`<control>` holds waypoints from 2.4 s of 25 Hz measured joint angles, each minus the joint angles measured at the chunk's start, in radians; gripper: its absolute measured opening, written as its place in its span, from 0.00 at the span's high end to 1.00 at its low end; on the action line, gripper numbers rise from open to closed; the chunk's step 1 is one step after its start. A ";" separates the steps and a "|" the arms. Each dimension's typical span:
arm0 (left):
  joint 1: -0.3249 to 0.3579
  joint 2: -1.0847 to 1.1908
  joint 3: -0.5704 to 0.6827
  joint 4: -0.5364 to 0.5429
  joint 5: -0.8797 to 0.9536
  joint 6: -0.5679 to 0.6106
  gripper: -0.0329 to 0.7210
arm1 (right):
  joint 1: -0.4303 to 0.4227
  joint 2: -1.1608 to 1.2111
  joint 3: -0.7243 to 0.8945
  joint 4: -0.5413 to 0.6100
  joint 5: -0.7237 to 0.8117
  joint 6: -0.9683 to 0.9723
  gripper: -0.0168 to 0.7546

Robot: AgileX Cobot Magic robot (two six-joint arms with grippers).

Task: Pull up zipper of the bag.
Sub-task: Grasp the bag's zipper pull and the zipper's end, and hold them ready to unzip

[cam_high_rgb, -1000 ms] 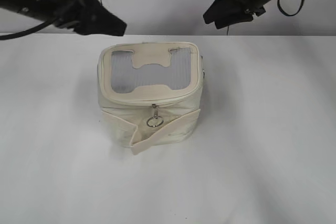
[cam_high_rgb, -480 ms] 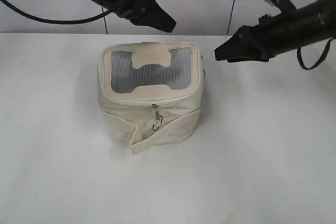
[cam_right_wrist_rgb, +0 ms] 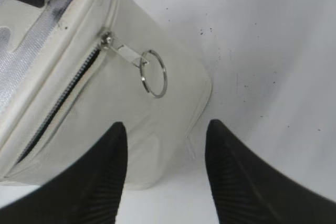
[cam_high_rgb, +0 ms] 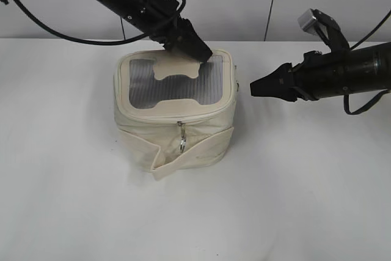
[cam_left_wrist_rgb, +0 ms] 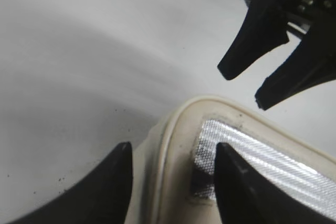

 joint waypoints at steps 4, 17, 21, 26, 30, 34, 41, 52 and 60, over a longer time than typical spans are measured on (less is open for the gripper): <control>0.000 0.016 -0.002 0.026 -0.012 -0.023 0.47 | 0.001 0.000 0.000 0.007 -0.001 -0.040 0.47; -0.005 0.024 -0.016 0.043 -0.011 -0.034 0.89 | 0.025 0.006 0.000 0.053 -0.010 -0.267 0.47; -0.005 0.024 -0.016 0.045 -0.011 -0.034 0.89 | 0.063 0.019 0.000 0.084 -0.030 -0.335 0.47; -0.005 0.024 -0.016 0.045 -0.010 -0.038 0.89 | 0.081 0.019 0.000 0.096 -0.055 -0.356 0.47; -0.005 0.024 -0.018 0.045 -0.009 -0.044 0.89 | 0.082 0.019 0.000 0.098 -0.064 -0.382 0.47; -0.005 0.024 -0.018 0.046 -0.008 -0.045 0.89 | 0.082 0.019 0.000 0.110 -0.065 -0.402 0.47; -0.005 0.024 -0.018 0.046 -0.007 -0.045 0.90 | 0.082 0.040 0.000 0.128 -0.117 -0.452 0.47; -0.005 0.024 -0.018 0.046 -0.007 -0.045 0.90 | 0.091 0.077 0.000 0.174 -0.056 -0.488 0.47; -0.005 0.024 -0.018 0.049 -0.006 -0.046 0.90 | 0.168 0.099 -0.048 0.242 -0.191 -0.512 0.47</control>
